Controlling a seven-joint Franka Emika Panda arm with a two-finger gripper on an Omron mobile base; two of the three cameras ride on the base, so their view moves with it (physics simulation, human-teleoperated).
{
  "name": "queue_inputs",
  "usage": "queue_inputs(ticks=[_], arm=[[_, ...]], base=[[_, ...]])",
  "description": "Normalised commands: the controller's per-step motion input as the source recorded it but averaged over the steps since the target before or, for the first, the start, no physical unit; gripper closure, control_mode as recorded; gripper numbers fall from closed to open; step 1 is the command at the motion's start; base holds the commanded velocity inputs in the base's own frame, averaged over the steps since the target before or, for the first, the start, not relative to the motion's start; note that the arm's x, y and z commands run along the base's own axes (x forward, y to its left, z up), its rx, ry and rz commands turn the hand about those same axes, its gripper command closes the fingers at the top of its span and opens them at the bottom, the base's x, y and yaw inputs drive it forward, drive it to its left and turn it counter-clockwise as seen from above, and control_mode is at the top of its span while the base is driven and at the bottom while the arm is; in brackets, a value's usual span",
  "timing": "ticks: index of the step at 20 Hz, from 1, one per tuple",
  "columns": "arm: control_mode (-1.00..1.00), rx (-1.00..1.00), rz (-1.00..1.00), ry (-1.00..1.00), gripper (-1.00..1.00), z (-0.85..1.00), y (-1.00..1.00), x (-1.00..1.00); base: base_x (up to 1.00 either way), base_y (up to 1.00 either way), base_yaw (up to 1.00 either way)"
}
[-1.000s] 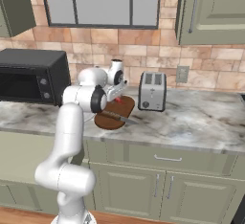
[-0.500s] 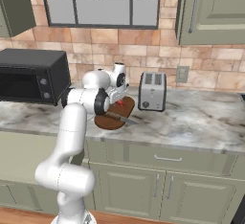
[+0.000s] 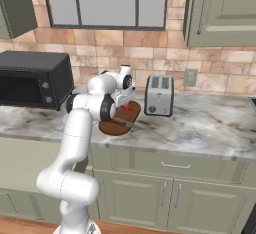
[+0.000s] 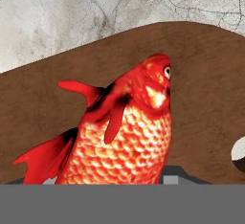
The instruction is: Pick up the knife from the drawer and place it on the cutting board. Then place the meat from the plate to the cutting board.
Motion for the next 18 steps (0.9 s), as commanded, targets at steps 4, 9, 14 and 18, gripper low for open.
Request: queue_inputs(ticks=[4, 9, 14, 18], arm=[[-1.00, 0.01, 0.00, 0.00, -1.00, 0.00, -0.06, 0.00], [-1.00, 0.00, 0.00, 0.00, -1.00, 0.00, -0.01, -0.01], [-1.00, 0.00, 0.00, 0.00, -1.00, 0.03, -0.01, -0.09], [-1.00, 0.00, 0.00, 0.00, -1.00, 0.19, 0.00, -0.17]], base=[[0.00, 0.00, 0.00], [0.00, 0.00, 0.00], [0.00, 0.00, 0.00], [0.00, 0.00, 0.00]])
